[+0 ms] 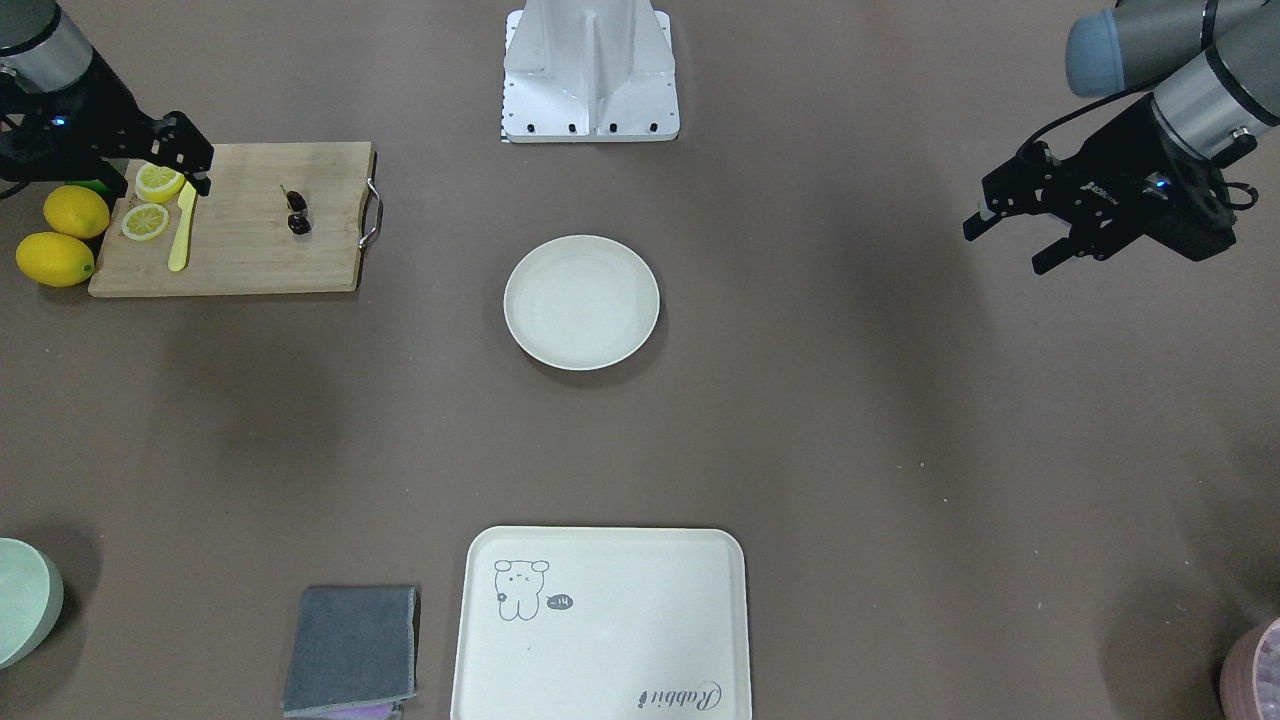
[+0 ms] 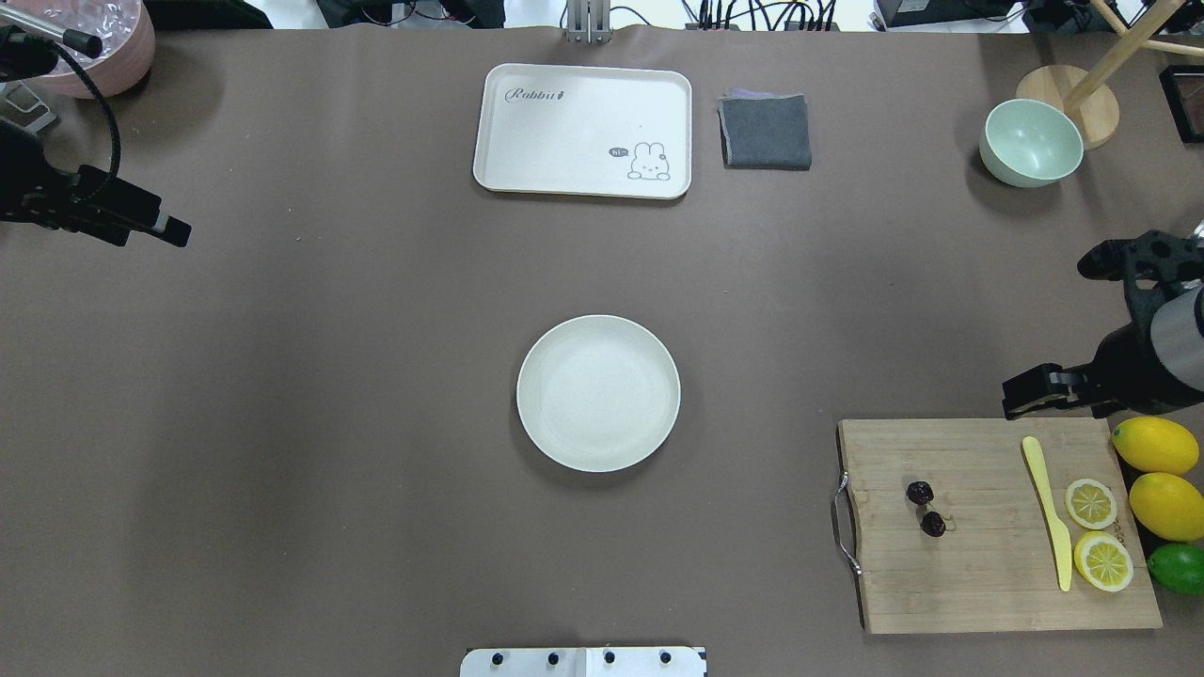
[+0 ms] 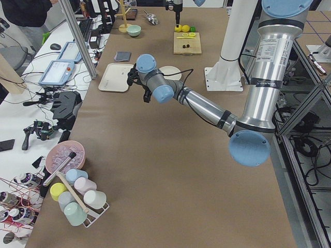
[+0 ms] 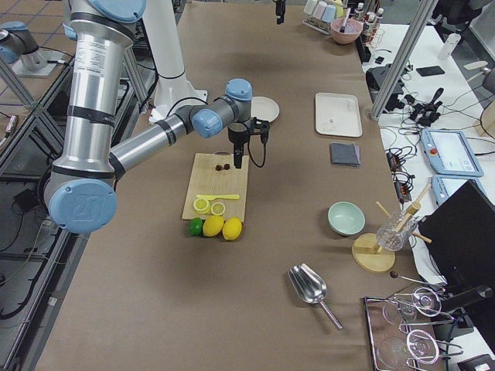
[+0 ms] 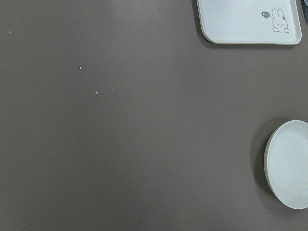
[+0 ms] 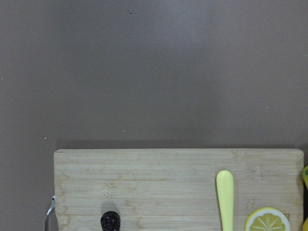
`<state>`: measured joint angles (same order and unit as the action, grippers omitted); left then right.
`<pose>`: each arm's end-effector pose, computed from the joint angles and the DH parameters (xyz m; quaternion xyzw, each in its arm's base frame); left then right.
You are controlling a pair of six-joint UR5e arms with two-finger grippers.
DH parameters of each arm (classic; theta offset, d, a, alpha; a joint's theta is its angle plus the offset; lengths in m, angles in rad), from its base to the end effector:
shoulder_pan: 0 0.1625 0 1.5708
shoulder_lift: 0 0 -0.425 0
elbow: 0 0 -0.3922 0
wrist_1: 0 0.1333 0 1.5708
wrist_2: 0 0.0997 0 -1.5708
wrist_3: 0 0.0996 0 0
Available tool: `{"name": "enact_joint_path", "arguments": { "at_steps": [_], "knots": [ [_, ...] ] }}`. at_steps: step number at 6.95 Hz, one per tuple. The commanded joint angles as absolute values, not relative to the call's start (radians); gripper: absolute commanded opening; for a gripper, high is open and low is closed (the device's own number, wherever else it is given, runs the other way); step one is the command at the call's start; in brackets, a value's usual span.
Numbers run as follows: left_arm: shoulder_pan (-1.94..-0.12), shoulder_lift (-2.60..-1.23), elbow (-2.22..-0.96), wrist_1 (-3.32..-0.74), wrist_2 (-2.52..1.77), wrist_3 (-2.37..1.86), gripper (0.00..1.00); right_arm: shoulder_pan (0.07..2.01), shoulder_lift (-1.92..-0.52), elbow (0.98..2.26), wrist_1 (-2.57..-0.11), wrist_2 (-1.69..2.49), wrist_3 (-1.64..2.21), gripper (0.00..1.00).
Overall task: Place red cherry on plate
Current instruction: 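Lower the right gripper over the dark red cherries on the cutting board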
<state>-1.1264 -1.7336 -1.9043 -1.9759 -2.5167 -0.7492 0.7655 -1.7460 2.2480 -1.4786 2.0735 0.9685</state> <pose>0.1767 -0.4933 0.3531 0.0903 0.5571 0.0745 0.8222 -0.2302 -0.3395 0.4088 -0.0052 -0.3700 0.0029 0.9290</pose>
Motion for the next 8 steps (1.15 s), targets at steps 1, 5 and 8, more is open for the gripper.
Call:
{"name": "enact_joint_path", "arguments": {
  "at_steps": [1, 5, 8],
  "knots": [
    [-1.126, -1.749, -1.904, -1.976, -2.557, -0.738, 0.97, 0.617, -1.744, 2.234, -1.416, 2.013, 1.134, 0.96],
    [-1.135, -1.769, -1.901, -1.974, -2.6, -0.738, 0.97, 0.402, -1.746, 2.118, -1.247, 1.771, 1.279, 0.94],
    [-1.135, -1.778, -1.902, -1.974, -2.599, -0.739, 0.98, 0.373, -1.758, 2.082, -1.189, 1.741, 1.327, 0.8]
  ]
}}
